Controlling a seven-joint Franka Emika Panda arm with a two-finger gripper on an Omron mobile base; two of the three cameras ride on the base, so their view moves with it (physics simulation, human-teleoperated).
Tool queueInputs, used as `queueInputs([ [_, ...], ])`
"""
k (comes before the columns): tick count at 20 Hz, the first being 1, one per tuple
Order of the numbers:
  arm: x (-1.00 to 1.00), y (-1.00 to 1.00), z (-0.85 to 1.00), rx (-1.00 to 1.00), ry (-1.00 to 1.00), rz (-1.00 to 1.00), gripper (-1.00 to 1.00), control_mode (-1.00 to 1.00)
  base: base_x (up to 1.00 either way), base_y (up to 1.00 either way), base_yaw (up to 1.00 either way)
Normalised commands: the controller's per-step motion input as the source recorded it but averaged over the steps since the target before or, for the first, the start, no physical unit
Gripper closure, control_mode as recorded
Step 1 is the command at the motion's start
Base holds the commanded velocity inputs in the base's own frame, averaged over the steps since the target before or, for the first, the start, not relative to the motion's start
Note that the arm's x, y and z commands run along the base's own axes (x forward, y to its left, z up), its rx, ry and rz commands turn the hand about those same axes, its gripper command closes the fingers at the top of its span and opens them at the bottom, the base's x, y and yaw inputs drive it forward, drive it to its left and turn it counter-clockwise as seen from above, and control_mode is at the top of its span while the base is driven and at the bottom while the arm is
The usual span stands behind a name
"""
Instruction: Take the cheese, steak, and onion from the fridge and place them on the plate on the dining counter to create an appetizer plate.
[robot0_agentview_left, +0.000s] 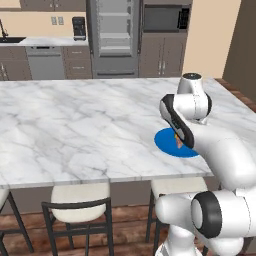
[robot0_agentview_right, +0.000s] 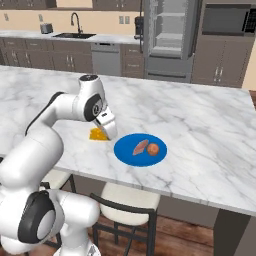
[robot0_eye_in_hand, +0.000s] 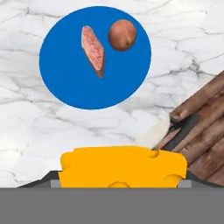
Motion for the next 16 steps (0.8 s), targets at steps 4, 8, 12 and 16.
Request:
queueInputs([
  [4,0.65,0.00,-0.49,0.00,0.00,0.16,1.00,-1.00,0.00,0.00,0.00],
  [8,0.61,0.00,-0.32,0.00,0.01,0.11,1.00,-1.00,0.00,0.00,0.00],
  [12,0.50,-0.06,-0.29,0.00,0.02,0.06,1.00,-1.00,0.00,0.00,0.00],
  [16,0.43,-0.15,-0.24,0.00,0.03,0.04,1.00,-1.00,0.00,0.00,0.00],
])
